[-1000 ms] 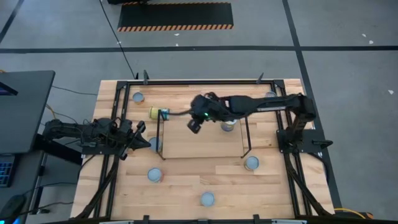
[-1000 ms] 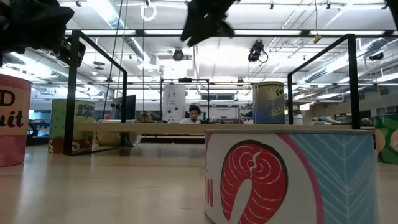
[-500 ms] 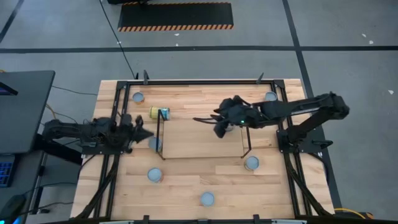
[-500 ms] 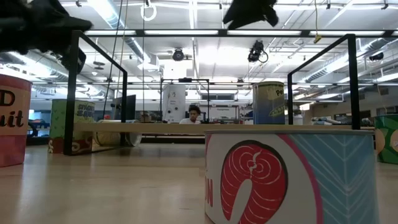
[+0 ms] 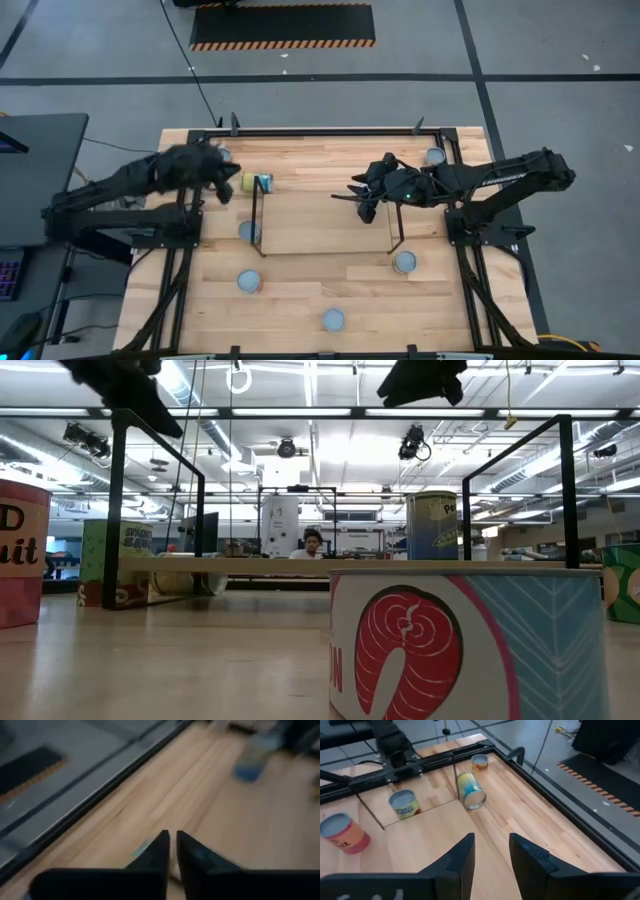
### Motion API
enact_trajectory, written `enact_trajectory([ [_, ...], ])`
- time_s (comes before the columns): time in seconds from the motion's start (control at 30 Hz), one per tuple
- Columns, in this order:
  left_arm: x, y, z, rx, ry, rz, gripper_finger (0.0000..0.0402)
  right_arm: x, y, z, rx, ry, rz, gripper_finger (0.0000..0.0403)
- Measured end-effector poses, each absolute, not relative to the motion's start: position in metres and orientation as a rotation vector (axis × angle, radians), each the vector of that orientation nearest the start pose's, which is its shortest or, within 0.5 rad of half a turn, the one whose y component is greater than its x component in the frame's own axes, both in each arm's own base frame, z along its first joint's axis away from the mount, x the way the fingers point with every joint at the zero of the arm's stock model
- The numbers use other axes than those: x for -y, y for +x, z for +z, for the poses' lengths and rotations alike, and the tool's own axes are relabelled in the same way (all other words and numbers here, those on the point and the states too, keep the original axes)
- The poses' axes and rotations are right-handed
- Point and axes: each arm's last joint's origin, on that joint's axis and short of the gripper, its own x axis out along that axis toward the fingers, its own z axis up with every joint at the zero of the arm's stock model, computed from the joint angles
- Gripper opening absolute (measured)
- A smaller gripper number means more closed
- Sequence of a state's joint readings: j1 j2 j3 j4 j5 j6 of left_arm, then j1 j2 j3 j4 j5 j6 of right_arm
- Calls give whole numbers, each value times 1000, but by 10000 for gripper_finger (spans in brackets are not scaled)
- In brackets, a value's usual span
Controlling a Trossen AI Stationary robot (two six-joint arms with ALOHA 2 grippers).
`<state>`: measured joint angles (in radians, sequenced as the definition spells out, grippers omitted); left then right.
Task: Pick and place cans onto a shelf
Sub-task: Put the canned carrots on the shelf
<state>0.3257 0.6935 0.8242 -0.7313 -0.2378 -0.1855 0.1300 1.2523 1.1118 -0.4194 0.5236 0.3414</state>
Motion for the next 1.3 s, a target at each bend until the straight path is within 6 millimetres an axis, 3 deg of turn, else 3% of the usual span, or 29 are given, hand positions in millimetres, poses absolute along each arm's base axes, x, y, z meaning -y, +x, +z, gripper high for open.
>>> enact_trajectory([
  [0.13,-76,133,323,-812,-165,696,105,-25,260,336,-438,151,-446,145],
  [0.23,-97,136,321,-1031,-155,728,166,-31,252,343,-420,153,-414,160],
  [0.4,-124,144,292,-1330,-64,616,265,-39,241,346,-434,154,-378,185],
  [0.53,-130,155,260,-1454,51,415,312,-44,237,344,-465,166,-371,198],
  [0.77,-120,165,215,-1448,195,219,322,-49,234,341,-490,167,-367,210],
  [1.3,-121,178,176,-1301,190,141,316,-49,233,339,-510,177,-375,211],
])
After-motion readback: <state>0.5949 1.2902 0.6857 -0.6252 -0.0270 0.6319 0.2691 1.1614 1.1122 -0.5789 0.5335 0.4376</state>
